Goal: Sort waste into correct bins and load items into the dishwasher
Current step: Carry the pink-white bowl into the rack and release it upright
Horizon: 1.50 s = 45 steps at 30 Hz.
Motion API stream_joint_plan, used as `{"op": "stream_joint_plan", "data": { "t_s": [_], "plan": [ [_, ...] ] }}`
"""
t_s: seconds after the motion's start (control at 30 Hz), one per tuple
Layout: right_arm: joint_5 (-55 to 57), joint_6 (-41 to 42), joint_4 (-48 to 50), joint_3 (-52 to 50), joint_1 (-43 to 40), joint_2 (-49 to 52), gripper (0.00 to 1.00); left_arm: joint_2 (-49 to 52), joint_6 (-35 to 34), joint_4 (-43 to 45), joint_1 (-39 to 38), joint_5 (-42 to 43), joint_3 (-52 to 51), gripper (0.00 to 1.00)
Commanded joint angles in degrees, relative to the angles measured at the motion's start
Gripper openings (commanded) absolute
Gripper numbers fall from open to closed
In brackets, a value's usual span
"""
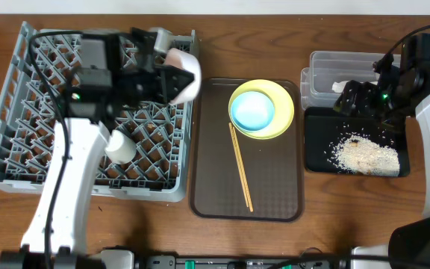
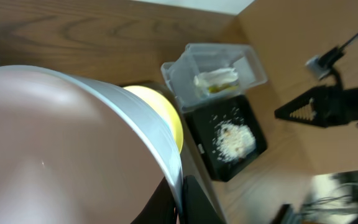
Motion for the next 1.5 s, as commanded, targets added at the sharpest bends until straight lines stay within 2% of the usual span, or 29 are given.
{"op": "stream_joint_plan", "data": {
  "t_s": [0.0, 0.33, 1.0, 1.13, 1.2, 1.27, 1.3, 1.4, 1.47],
  "plan": [
    [-0.31, -1.16, 0.00, 0.63, -0.46, -1.38, 0.99, 3.96, 0.70, 1.03, 4.66, 13.55, 1.07, 0.07],
    [-0.31, -1.57, -0.07, 0.63, -0.46, -1.38, 0.99, 16.65, -1.09, 7.28, 16.35, 31.06, 1.07, 0.08],
    [-0.31, -1.55, -0.15, 0.63, -0.46, -1.38, 0.99, 29.68, -1.64, 8.63, 27.23, 31.93, 1.01, 0.08],
    [-0.31, -1.55, -0.39, 0.63, -0.46, -1.38, 0.99, 30.47, -1.64, 8.09, 29.42, 28.68, 0.98, 0.08],
    [-0.31, -1.55, -0.48, 0.63, -0.46, -1.38, 0.99, 30.45, -1.64, 7.10, 30.77, 26.16, 0.96, 0.16],
    [-0.31, -1.55, -0.48, 0.63, -0.48, -1.38, 0.99, 30.45, -1.64, 6.03, 32.28, 24.39, 0.96, 0.17],
    [-0.31, -1.55, -0.48, 0.63, -0.48, -1.38, 0.99, 30.45, -1.64, 5.46, 33.00, 23.67, 0.96, 0.25],
    [-0.31, -1.55, -0.48, 0.63, -0.48, -1.38, 0.99, 30.45, -1.62, 3.67, 35.01, 22.16, 0.96, 0.37],
    [-0.31, -1.55, -0.46, 0.63, -0.46, -1.38, 0.99, 30.45, -1.64, 2.67, 36.20, 20.50, 0.96, 0.50]
  ]
}}
